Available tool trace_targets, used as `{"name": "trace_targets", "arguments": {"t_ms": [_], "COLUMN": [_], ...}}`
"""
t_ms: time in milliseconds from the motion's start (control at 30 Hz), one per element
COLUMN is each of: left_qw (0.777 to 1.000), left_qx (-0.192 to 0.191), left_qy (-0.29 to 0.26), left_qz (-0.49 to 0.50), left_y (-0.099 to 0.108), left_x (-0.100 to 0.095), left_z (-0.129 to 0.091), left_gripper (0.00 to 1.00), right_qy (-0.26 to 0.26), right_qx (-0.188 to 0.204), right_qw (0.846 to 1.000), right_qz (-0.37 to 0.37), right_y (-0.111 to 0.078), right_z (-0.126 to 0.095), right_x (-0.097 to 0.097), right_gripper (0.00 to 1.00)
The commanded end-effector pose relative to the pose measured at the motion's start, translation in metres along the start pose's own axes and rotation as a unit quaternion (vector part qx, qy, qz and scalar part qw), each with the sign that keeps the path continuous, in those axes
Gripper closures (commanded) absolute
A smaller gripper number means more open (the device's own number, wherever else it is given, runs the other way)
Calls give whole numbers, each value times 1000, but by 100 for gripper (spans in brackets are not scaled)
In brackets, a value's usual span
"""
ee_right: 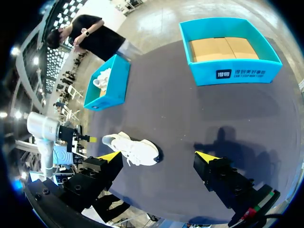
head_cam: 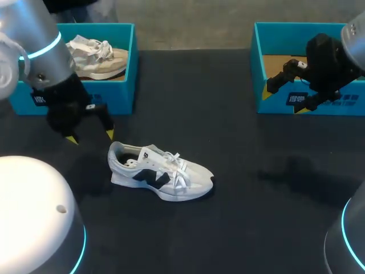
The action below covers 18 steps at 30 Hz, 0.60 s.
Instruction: Take the shoe out of the shoebox, open the shoe tongue, remove and reinsert the insole, then place the shoe into the shoebox
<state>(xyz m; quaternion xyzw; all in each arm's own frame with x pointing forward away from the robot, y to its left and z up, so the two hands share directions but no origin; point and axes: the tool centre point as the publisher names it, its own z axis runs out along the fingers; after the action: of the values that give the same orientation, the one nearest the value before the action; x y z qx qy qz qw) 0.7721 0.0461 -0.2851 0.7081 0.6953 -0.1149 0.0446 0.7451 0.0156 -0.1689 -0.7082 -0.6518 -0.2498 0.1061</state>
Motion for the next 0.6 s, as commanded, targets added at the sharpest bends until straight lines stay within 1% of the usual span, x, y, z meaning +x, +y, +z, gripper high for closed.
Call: {"name": "trace_targets", "arguments": {"t_ms": [33, 167, 233, 333, 400, 600], "left_qw": [1000, 996, 992, 982, 975, 954], "left_qx": [1, 23, 25, 49, 76, 129], "left_qy": [-4, -23, -40, -74, -94, -141], "left_qz": [-22, -83, -120, -169, -187, -230], "left_y": [-6, -9, -8, -5, -4, 4], "left_x": [4, 11, 18, 30, 39, 59], "left_z": [-11, -14, -14, -16, -15, -13], "left_gripper": [0, 0, 0, 0, 0, 0], "right_qy": [-1, -1, -1, -1, -1, -1], "right_qx": [0, 0, 0, 0, 0, 0], "right_qw": [1000, 1000, 1000, 1000, 1000, 1000], "right_qz": [1, 1, 1, 1, 1, 1], "right_y": [0, 0, 0, 0, 0, 0], "right_z": [1, 1, 1, 1, 1, 1], "right_x": [1, 1, 1, 1, 1, 1], "right_gripper": [0, 0, 0, 0, 0, 0]}}
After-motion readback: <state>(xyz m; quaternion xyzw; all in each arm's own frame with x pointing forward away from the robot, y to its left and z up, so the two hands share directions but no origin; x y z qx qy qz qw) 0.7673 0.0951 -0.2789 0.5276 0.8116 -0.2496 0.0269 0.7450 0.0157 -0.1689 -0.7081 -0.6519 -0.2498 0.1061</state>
